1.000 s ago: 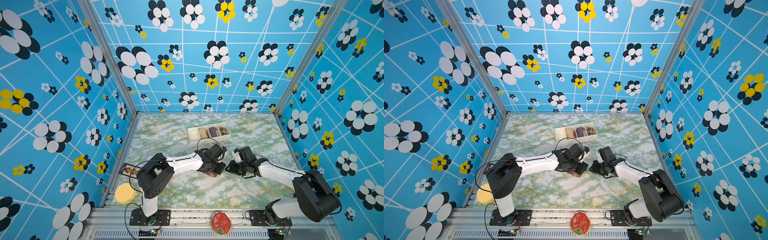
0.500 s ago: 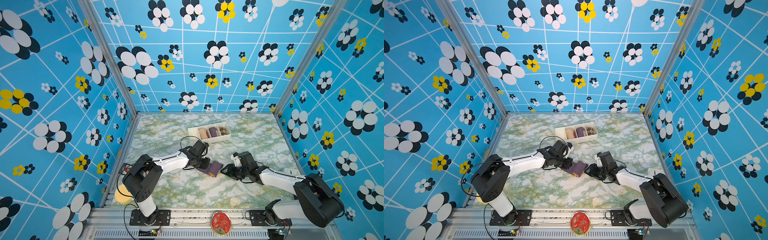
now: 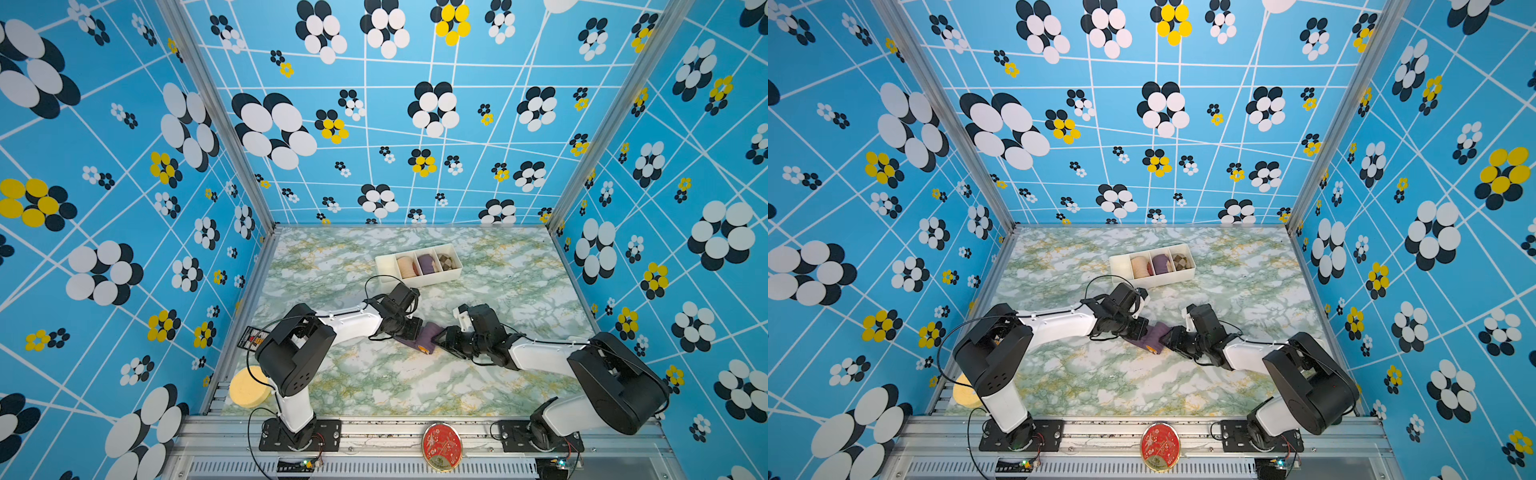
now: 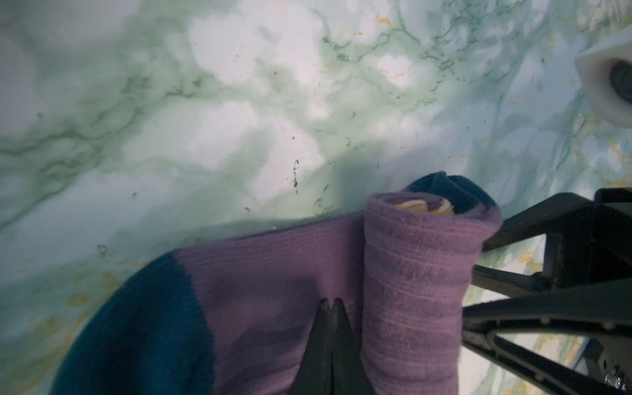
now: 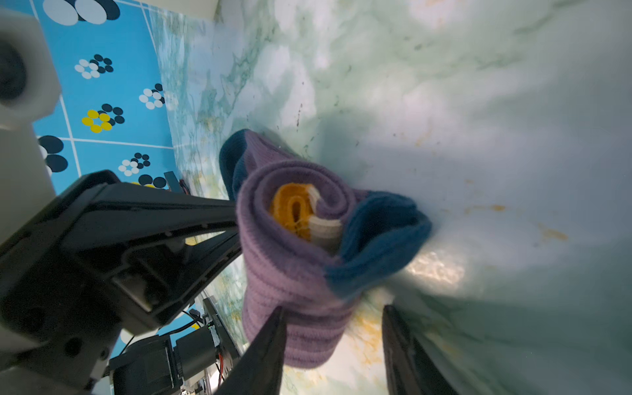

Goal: Roll the socks
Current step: 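Regrasp the sock roll with the right gripper beside the left gripper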

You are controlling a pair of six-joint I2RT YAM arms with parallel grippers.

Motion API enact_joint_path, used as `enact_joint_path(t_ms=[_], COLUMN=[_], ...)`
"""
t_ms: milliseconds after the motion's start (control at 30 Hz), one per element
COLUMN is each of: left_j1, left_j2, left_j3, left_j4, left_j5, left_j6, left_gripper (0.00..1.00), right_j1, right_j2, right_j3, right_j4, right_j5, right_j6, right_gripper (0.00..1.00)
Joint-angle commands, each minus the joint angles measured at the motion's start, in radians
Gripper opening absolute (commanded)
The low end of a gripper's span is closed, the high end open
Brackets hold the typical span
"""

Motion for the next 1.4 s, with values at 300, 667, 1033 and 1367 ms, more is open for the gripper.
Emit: enact_joint_path(t_ms=[300,667,1033,1367], left_j1=[-0.02,-0.049,-0.048,-0.044], left_j2=[-0.144,-0.045,0.044,0.111], left_j3=[0.002,0.039,0.067,0.087], left_j4=[0.028,0.026,-0.006,-0.045], left_j5=[0.04,0.1,0.08,0.056], left_j6=[-0.011,-0.014,-0.003,0.009], left_gripper=[0.0,0.0,0.0,0.0], right_j1=[0.012,0.014,0.012,0.014], right_j2=[-0.001,-0.052,-0.088,-0.13], right_j3=[0.012,0.035,0.082,0.097], right_j4=[-0.042,-0.151,-0.335,-0.412], right_j5=[0.044,0.086,0.159,0.213], right_j6=[-0.018,-0.057,-0.125,-0.148], right_gripper=[0.48,0.48,0.46,0.38])
